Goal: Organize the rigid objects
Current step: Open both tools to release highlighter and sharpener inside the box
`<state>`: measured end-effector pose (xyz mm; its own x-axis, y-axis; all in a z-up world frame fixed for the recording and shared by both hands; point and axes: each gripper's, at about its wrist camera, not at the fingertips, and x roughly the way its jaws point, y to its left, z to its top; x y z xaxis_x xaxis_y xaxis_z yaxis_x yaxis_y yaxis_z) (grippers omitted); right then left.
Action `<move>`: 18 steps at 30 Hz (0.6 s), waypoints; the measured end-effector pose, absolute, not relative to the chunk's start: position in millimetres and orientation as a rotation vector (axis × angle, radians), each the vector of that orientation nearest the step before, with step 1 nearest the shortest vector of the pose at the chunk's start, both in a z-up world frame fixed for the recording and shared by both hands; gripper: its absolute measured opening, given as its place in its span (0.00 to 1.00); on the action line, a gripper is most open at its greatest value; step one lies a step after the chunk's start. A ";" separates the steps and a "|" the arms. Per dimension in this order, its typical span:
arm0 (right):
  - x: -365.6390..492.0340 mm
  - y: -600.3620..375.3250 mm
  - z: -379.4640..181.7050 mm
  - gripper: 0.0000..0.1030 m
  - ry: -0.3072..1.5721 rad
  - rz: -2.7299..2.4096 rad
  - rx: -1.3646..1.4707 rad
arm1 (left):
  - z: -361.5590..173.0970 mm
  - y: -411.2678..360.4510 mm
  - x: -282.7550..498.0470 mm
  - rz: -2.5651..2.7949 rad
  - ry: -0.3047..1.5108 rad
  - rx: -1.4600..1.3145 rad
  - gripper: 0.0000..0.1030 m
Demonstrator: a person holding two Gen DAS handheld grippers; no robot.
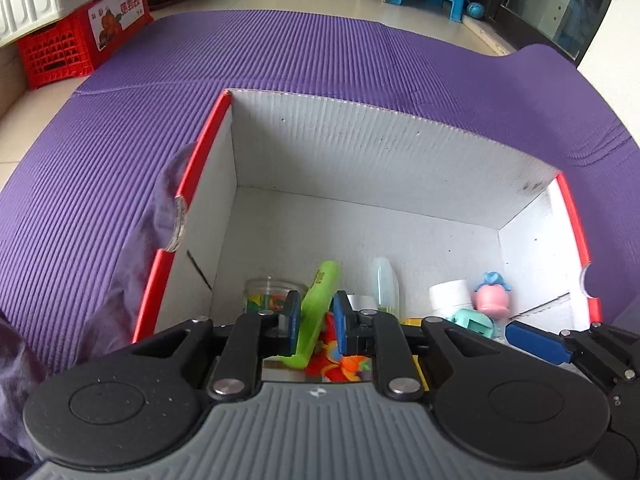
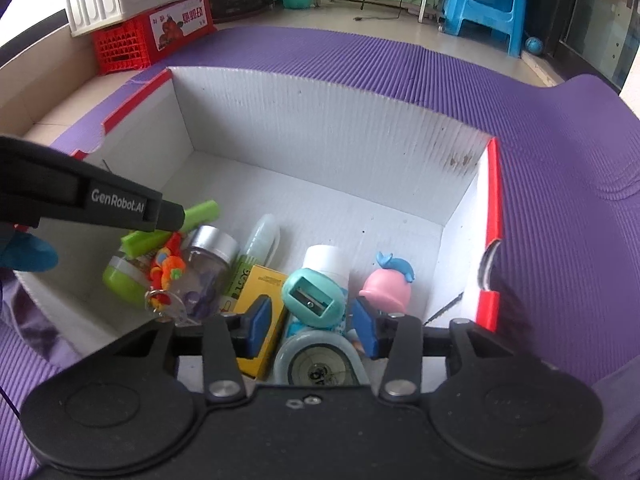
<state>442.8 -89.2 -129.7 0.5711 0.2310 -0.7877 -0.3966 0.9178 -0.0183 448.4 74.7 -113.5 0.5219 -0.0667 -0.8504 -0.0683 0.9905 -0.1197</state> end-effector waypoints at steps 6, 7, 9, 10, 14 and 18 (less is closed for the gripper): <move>425.6 -93.1 -115.3 0.48 0.880 0.378 -0.176 | -91.1 73.5 429.5 0.002 1.000 -0.120 0.16; 422.1 -94.0 -112.0 0.48 0.877 0.380 -0.172 | -87.1 73.1 426.3 0.002 0.996 -0.118 0.16; 414.9 -95.6 -104.4 0.50 0.868 0.384 -0.170 | -78.3 71.6 418.3 0.003 0.986 -0.111 0.16; 410.9 -96.2 -101.0 0.51 0.863 0.386 -0.170 | -74.1 71.4 415.0 0.003 0.981 -0.109 0.16; 393.0 -98.4 -84.0 0.55 0.837 0.394 -0.167 | -56.4 69.0 396.7 0.001 0.961 -0.107 0.16; 375.5 -100.7 -67.7 0.56 0.814 0.406 -0.162 | -41.5 68.4 378.5 -0.012 0.948 -0.108 0.16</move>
